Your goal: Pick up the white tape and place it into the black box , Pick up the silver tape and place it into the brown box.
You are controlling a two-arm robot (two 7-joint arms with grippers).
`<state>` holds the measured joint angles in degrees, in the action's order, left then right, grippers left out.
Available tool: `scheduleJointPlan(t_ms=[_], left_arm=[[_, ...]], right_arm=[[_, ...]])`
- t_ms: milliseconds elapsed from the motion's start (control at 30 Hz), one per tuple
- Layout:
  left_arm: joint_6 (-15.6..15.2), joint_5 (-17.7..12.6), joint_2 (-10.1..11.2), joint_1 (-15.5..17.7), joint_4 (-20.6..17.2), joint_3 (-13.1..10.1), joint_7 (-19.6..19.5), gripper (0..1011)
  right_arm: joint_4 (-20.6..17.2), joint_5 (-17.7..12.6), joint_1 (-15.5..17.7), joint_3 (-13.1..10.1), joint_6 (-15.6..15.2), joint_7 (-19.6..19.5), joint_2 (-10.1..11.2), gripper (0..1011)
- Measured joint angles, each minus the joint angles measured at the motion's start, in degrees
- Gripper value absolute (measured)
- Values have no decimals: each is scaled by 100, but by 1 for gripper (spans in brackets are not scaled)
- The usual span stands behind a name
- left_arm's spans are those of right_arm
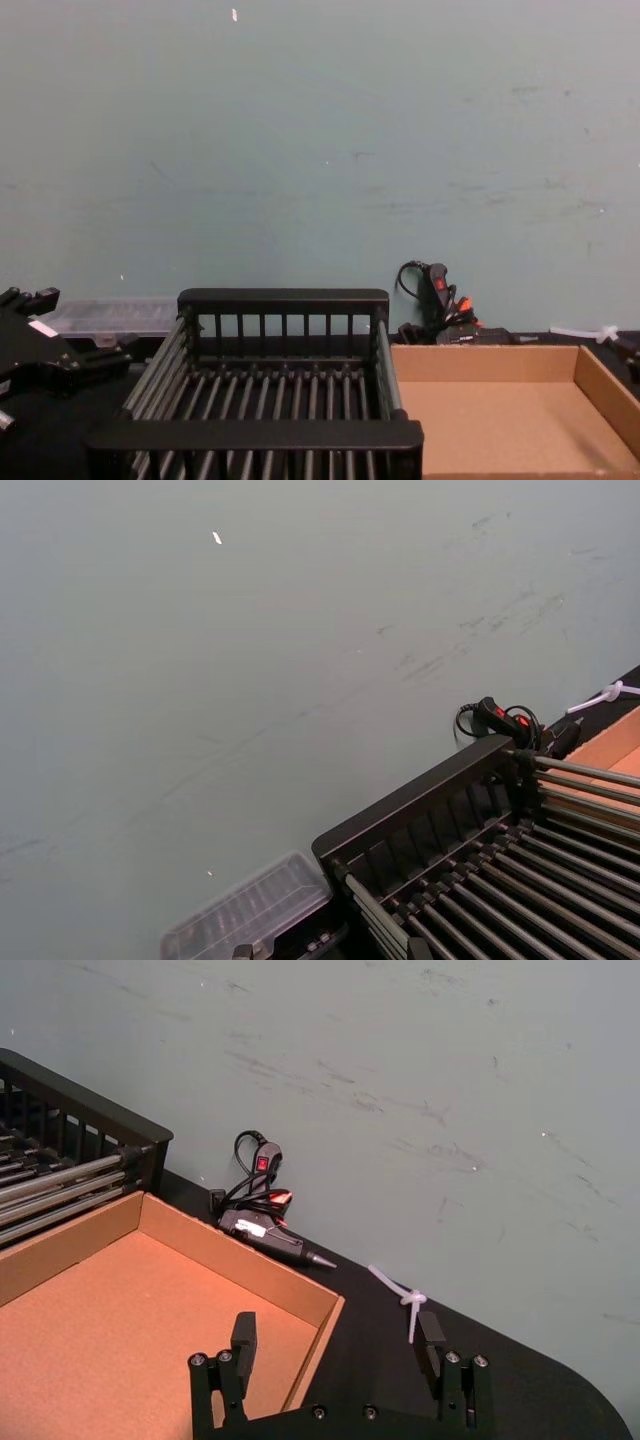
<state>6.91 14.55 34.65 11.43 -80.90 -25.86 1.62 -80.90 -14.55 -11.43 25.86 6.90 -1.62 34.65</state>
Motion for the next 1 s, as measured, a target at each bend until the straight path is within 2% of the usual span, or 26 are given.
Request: scheduleJointPlan(t_ms=[1000], left_arm=[[0, 0, 0, 0, 0, 0, 0, 1001]], right_arm=[[0, 0, 0, 0, 0, 0, 0, 1000]])
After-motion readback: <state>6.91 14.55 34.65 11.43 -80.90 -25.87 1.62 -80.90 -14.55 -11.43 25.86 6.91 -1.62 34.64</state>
